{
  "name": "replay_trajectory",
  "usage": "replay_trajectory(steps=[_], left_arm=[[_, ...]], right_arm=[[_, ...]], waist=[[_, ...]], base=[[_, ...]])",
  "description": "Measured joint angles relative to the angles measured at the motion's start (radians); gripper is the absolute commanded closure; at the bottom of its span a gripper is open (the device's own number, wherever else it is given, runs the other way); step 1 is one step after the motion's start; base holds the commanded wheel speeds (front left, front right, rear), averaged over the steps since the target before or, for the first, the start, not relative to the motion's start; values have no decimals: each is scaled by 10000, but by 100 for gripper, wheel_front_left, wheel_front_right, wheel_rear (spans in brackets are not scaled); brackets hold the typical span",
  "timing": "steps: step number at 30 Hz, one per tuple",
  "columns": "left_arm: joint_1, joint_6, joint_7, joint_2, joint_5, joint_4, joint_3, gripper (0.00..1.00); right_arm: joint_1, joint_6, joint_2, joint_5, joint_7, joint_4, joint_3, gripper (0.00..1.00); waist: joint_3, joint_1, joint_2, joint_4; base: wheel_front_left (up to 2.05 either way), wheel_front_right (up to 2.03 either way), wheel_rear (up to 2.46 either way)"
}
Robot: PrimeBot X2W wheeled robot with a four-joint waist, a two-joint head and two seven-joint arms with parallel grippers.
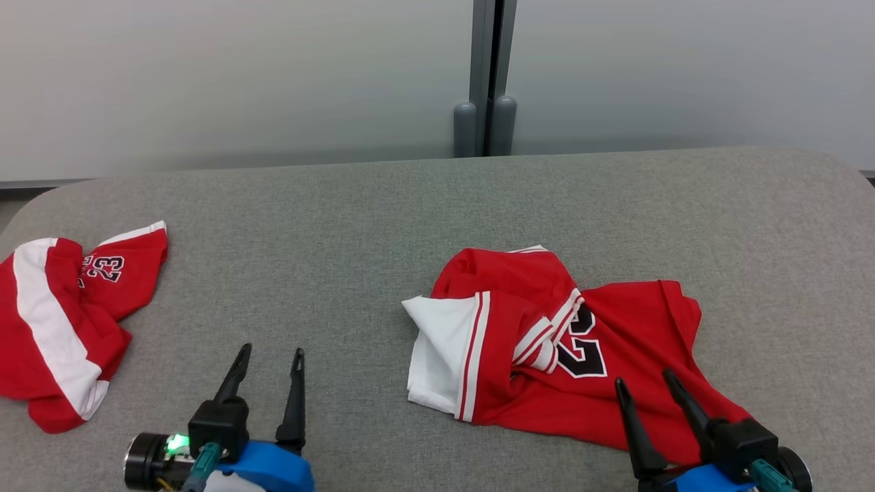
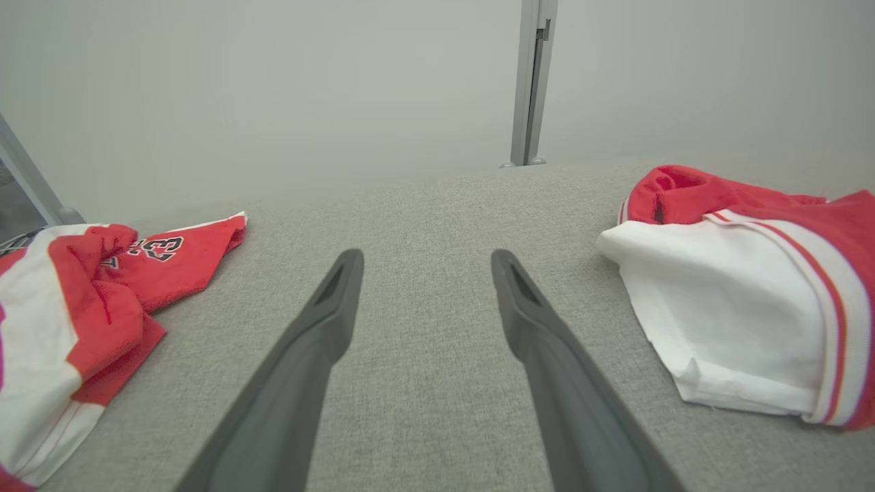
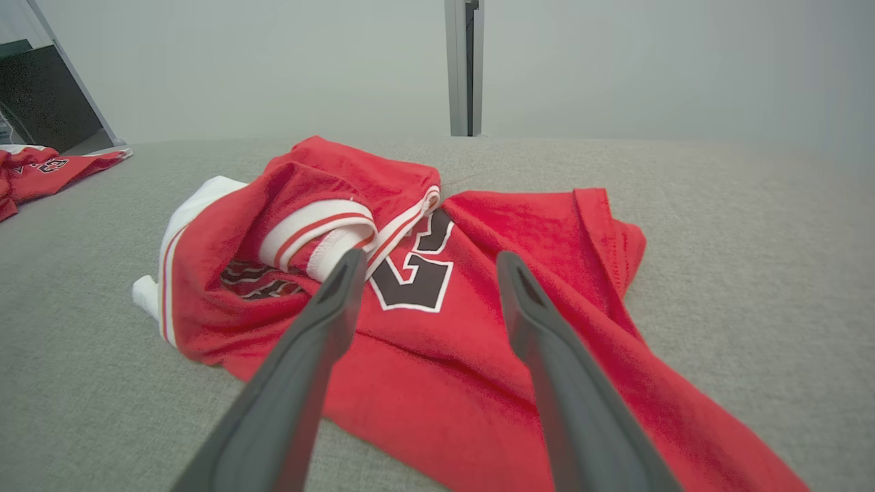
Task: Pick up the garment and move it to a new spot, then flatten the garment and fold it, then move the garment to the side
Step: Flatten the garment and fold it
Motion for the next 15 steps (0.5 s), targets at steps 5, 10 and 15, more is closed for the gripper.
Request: replay_trajectory(steps=[5,10,15], left_arm=[[-763,-102,-2,0,163,393,-861,0],[-1627,-146,-2,-6,157,1444,-2063,0],[-2415,-180,-2,23,-272,3321,-3522,0]], right_arm=[[-236,0,0,-94,0,-100,-48,0],[-335,0,-6,-138,0,-167,-59,0],[-346,0,-4,-138,0,-265,6,0]], waist=[[140,0,1,-208],[276,0,1,-531],[393,0,0,-885]], base=[[0,0,0],[0,0,0],[0,0,0]])
